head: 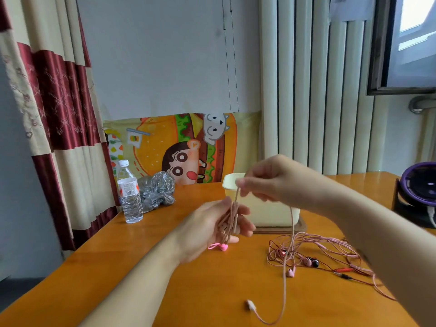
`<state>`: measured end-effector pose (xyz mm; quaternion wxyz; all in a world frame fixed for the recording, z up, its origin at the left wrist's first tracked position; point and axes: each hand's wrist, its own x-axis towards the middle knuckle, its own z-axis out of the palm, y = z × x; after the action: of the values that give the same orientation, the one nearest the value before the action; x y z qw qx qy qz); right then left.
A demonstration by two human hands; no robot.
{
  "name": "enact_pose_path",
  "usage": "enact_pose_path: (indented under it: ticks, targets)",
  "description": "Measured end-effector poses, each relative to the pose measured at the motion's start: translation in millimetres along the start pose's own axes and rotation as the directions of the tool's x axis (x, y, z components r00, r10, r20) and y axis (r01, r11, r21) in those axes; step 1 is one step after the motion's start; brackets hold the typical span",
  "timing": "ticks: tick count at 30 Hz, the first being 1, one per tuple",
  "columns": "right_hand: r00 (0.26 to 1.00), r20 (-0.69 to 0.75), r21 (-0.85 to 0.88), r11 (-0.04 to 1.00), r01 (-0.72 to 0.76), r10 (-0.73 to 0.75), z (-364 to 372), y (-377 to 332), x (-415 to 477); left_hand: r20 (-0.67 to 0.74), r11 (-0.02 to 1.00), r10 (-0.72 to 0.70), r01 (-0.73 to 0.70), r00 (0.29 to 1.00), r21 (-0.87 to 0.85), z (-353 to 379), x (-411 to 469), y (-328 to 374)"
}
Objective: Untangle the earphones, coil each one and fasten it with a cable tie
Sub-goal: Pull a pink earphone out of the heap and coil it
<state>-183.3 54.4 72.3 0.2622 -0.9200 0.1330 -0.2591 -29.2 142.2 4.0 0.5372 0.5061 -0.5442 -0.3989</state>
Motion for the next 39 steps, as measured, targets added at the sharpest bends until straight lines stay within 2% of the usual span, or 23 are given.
enact_pose_path:
  ticks: [4, 6, 8, 11, 13, 16, 20, 24, 28, 31, 33, 36, 39]
  targets:
    - [0.991, -0.125, 0.070, 0.997, -0.029, 0.037, -4.2, 11.6, 9.8, 0.083, 0.996, 0.005, 0.003, 0.997, -0.089, 7.8, -6.1, 4.6]
    - [0.989, -0.123, 0.147, 0.987, -0.065, 0.084, 3.6, 19.3, 11.1, 0.171, 0.987, 0.022, 0.006, 0.985, -0.163, 14.7, -8.6, 10.7]
    - [0.990, -0.074, 0.284, 0.954, -0.092, 0.118, 17.6, 25.9, 9.7, 0.212, 0.947, 0.076, -0.004, 0.974, -0.320, 17.6, -10.4, 19.5]
    - [0.992, -0.019, 0.458, 0.883, -0.105, 0.127, 40.0, 31.9, 3.8, 0.081, 0.814, 0.166, -0.090, 0.983, -0.574, 15.5, -6.1, 27.5]
    - [0.991, 0.015, 0.430, 0.894, -0.125, 0.131, 49.9, 33.6, -0.2, -0.072, 0.764, 0.174, -0.181, 0.982, -0.620, 10.8, 0.5, 29.6]
    - [0.989, 0.121, 0.173, 0.979, -0.106, 0.086, 53.4, 30.2, -7.7, -0.224, 0.792, 0.190, -0.283, 0.956, -0.540, -0.9, 9.2, 28.7]
    - [0.969, 0.239, -0.043, 0.998, -0.045, 0.054, 39.5, 14.9, -14.4, -0.231, 0.908, 0.124, -0.204, 0.965, -0.367, -10.3, 13.8, 15.1]
    - [0.991, 0.133, -0.181, 0.984, 0.001, 0.023, 14.9, 1.7, -8.8, -0.176, 0.993, 0.040, -0.059, 0.984, -0.102, -4.9, 10.5, -1.6]
    - [0.999, -0.019, -0.193, 0.981, 0.024, -0.028, 1.5, 3.3, 2.6, -0.006, 0.995, 0.024, -0.025, 1.000, -0.093, 3.1, 2.6, -1.2]
    - [0.992, -0.123, -0.067, 0.998, 0.003, -0.011, 1.9, 12.6, 8.3, 0.093, 0.991, 0.034, -0.022, 0.995, -0.130, 11.7, -3.2, 4.6]
    - [0.987, -0.157, 0.091, 0.995, -0.030, 0.044, 6.1, 20.7, 8.2, 0.126, 0.968, 0.057, -0.024, 0.990, -0.248, 14.5, -5.8, 10.7]
    - [0.991, -0.090, 0.379, 0.924, -0.060, 0.102, 25.4, 32.9, 6.7, 0.189, 0.879, 0.120, -0.016, 0.975, -0.476, 14.5, -7.6, 19.4]
    - [0.989, -0.060, 0.520, 0.850, -0.083, 0.133, 47.6, 35.1, 2.8, 0.173, 0.755, 0.187, -0.029, 0.967, -0.655, 15.0, -6.1, 20.9]
